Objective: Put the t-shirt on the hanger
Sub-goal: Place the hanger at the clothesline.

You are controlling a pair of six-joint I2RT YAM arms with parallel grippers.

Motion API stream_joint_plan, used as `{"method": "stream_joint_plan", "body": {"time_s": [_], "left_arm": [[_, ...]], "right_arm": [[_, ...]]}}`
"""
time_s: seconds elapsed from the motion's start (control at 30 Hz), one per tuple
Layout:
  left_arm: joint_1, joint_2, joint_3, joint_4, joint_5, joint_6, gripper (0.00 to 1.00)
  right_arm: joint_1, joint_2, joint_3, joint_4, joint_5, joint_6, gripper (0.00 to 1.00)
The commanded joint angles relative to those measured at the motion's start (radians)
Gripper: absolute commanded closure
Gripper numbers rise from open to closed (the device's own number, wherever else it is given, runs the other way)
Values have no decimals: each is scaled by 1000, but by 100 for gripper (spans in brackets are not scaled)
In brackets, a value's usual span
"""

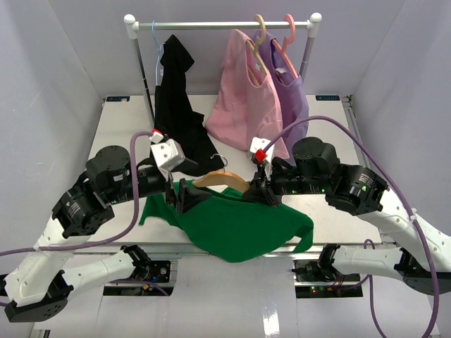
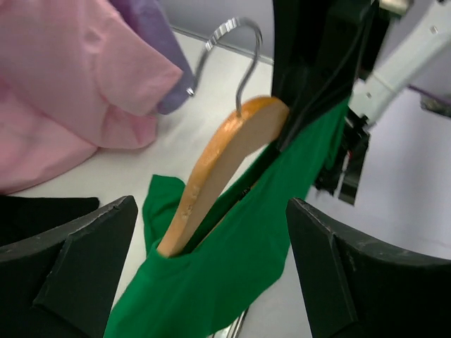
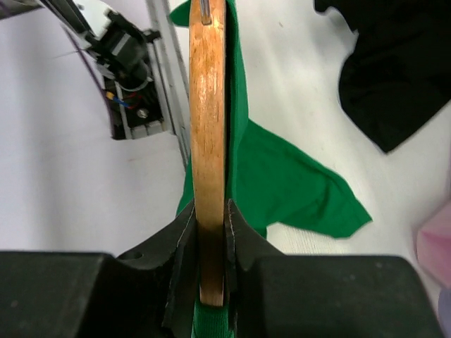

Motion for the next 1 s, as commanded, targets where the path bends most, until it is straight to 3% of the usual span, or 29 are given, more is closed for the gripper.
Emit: {"method": "stream_joint_plan", "body": {"time_s": [0.0,0.13,0.2,0.3,0.5,0.73,0.83,0.97], "left_arm": [[2,-11,113,16,-311,-141,2],[1,-28,143,16,-383,-206,2],[2,-65,74,57,-441,-303,2],[1,-108,-69,108,-437,-337,2],[1,-109,-170,140,-609,-389,2],[2,-196,-315,266,-666,-449,2],[1,-201,-323,259,-659,-425,2],[2,-226,-312,232,-624,-414,2]], "right_arm": [[-2,-24,-31,-30,204,83,92],[0,44,51,-138,390,142,92],[-2,101,115,-172,467,176,92],[-2,192,248,-235,575,213,92],[-2,420,530,-302,724,286,92],[-32,693,921,-337,818,300,92],[-78,749,965,-299,836,304,92],[-112,717,871,-115,859,304,92]]}}
